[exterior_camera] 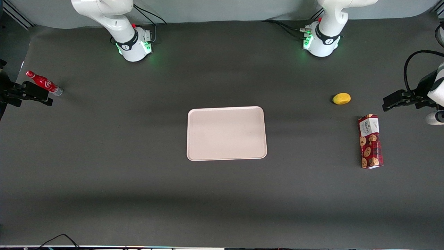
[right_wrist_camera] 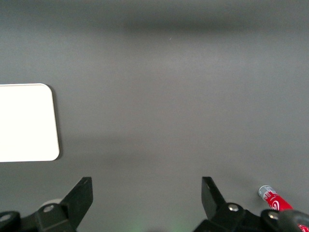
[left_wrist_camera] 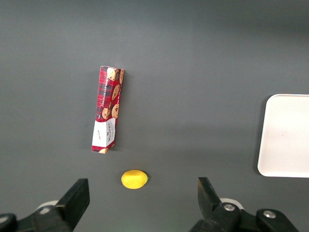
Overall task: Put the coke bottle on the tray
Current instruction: 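Move the right gripper over the red Coca-Cola bottle lying on the table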
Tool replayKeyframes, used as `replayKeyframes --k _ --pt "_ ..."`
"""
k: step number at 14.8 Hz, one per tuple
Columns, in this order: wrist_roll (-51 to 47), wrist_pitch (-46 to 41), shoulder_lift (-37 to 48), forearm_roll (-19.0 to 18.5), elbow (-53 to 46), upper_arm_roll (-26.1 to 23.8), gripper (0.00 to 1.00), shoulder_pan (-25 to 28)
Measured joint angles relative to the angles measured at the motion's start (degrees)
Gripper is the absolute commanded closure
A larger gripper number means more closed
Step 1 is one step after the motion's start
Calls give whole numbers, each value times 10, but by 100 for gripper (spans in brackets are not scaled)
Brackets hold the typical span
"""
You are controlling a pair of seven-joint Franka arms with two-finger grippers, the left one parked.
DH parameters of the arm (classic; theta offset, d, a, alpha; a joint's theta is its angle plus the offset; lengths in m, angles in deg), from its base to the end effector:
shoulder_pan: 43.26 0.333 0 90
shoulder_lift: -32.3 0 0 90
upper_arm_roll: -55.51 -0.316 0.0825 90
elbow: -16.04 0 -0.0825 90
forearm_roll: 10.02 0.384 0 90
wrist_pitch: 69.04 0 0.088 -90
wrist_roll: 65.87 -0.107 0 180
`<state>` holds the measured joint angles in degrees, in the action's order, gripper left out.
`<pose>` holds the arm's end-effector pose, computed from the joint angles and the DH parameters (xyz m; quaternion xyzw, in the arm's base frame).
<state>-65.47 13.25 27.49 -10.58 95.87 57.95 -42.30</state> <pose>0.5666 -0.0146 0.6485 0.9997 -0.0099 -0.0206 0.0063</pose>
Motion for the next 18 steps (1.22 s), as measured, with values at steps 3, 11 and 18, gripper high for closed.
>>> replayKeyframes --k 3,11,18 --pt "0 -1 0 0 -1 0 0 -1" --pt "113 -75 43 -12 5 43 0 -15" --pt "325 52 227 -127 304 202 0 -25"
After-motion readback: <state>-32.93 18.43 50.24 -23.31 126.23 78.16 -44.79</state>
